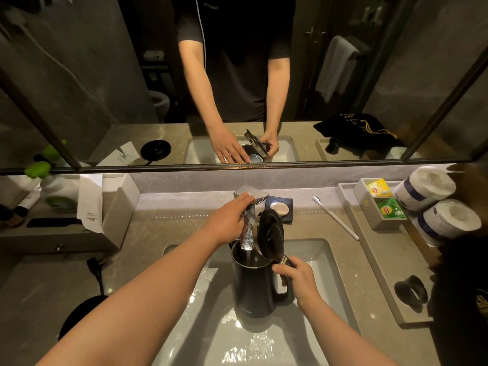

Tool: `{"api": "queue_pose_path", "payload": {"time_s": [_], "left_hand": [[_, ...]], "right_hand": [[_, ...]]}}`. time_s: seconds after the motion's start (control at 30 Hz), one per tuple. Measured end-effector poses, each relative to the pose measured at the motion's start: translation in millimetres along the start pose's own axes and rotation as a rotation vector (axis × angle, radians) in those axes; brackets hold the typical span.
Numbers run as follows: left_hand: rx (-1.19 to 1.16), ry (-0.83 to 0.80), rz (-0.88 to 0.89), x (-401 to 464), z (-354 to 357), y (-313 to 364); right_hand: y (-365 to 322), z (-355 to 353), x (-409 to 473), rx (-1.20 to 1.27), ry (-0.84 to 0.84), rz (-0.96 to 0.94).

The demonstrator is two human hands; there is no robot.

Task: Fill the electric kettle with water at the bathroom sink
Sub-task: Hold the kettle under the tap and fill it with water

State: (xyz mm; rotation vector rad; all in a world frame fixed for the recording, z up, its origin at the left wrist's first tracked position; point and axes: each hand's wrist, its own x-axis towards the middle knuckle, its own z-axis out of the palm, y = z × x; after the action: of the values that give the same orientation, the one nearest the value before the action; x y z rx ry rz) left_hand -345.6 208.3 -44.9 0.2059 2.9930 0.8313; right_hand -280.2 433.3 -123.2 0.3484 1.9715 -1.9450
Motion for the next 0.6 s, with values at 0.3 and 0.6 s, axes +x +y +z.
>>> {"api": "queue_pose_path", "payload": {"time_s": [0.3,0.6], "left_hand": [[0.002,-0.004,-0.004,-0.4,0.9,-0.2],[-0.001,-0.002,0.004,-1.2,1.6,-0.9]], "right_hand": [[0.7,0.0,-0.6,-0.012,0.008,-0.003],[2.1,0.8,-1.3,-0.017,0.016,0.002]]}}
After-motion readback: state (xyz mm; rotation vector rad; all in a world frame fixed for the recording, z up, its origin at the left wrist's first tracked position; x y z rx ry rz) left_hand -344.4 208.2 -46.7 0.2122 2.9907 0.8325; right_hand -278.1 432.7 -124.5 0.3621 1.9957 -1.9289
